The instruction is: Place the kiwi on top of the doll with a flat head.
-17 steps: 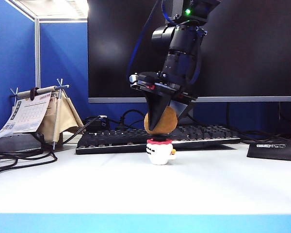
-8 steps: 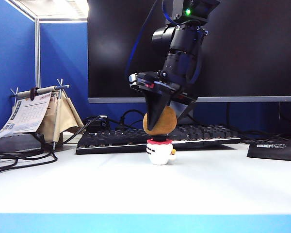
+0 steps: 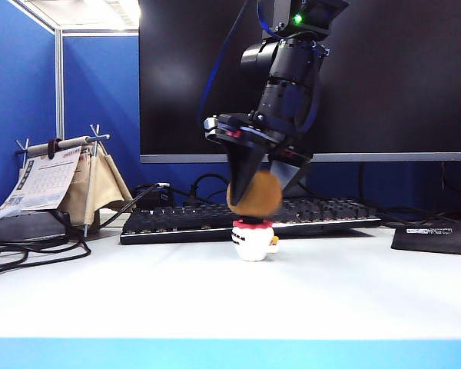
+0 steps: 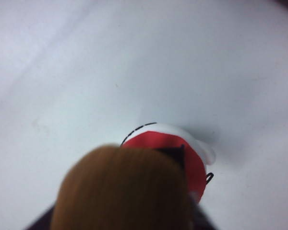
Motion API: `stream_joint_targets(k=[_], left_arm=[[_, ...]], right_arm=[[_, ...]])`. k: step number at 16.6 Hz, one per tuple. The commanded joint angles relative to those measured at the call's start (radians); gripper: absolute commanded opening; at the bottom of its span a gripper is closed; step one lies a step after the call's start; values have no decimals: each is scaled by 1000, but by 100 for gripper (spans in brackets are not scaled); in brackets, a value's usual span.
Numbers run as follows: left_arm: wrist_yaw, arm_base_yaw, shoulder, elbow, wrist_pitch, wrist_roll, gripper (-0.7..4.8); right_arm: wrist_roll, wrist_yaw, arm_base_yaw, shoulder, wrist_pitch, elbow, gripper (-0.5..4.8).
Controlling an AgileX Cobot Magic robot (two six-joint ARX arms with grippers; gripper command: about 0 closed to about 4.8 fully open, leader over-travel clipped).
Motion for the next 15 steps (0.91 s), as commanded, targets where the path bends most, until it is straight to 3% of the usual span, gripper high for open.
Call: stream_joint_targets(k=[1,5,7,9,11,15], left_arm=[[-2,1,1,2,21,3,479],[-2,1,1,2,21,3,479],[0,1,1,2,21,3,479],[0,1,1,2,21,3,479],[0,1,1,2,21,3,479],[0,1,1,1,22,3,479]], right_arm=[[-3,-1,1,-4,0,2,316],[-3,5,1,-4,-18,2,316],[-5,66,-5,-17,-71,2,316],[-5,20,-32,-63,-67,2,316],[-5,48,-64,-130,-94,-1,315],[-7,72,-110,-348,-114,-216,315]])
